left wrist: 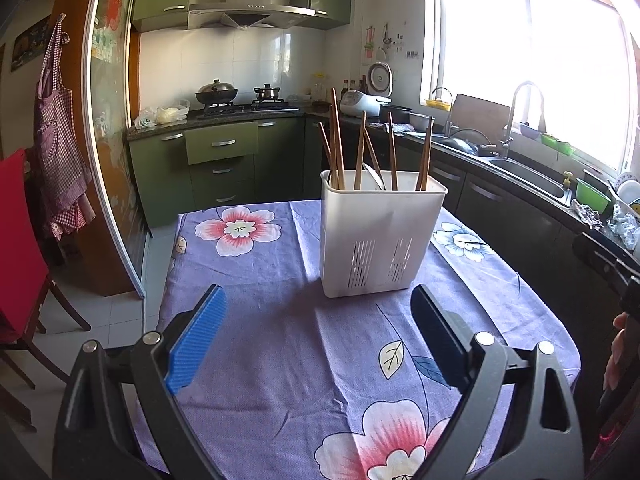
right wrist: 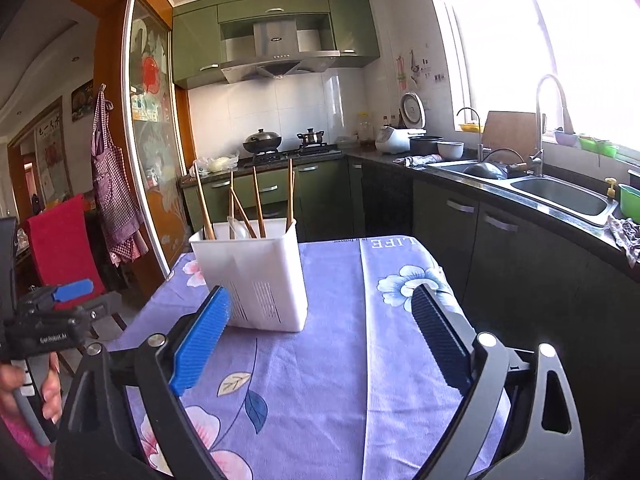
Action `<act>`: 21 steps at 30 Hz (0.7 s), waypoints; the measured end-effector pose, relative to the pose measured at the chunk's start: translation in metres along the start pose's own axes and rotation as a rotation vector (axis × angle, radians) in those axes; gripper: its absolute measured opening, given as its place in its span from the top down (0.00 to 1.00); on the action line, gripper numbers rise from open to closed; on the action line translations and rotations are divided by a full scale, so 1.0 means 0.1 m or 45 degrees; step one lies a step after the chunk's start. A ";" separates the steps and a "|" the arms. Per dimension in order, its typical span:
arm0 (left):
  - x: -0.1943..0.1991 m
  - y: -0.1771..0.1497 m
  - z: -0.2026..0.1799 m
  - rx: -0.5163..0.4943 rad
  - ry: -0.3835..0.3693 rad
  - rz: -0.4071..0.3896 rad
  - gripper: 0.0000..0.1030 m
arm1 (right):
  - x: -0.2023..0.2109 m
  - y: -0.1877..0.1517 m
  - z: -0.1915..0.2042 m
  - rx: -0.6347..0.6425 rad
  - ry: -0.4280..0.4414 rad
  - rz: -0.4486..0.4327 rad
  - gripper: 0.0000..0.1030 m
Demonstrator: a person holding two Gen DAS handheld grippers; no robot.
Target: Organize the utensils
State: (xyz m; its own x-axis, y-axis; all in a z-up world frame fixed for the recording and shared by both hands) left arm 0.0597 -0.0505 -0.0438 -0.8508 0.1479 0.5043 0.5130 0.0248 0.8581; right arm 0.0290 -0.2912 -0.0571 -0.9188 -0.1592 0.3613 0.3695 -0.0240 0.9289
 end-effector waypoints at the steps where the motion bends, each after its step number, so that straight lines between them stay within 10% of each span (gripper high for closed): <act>1: 0.02 -0.03 0.01 0.003 0.005 -0.002 0.14 | 0.02 -0.05 0.00 0.000 -0.003 -0.001 0.04; 21: 0.33 -0.07 0.19 0.036 0.061 -0.087 0.07 | 0.08 0.15 0.20 0.004 -0.077 -0.055 0.04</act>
State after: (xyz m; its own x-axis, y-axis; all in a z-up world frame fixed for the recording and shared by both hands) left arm 0.0297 -0.0269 -0.0351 -0.8882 0.0972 0.4490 0.4557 0.0610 0.8881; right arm 0.0243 -0.2736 -0.0388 -0.9406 -0.0982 0.3249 0.3288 -0.0261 0.9440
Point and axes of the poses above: each gripper's, at about its wrist camera, not at the fingertips, and x roughly against the way its jaws point, z to its left, y to its top, the point moved 6 cm from there along -x, roughly the way its jaws point, and after that the axes turned 7 degrees about -y, right-handed, at the moved point
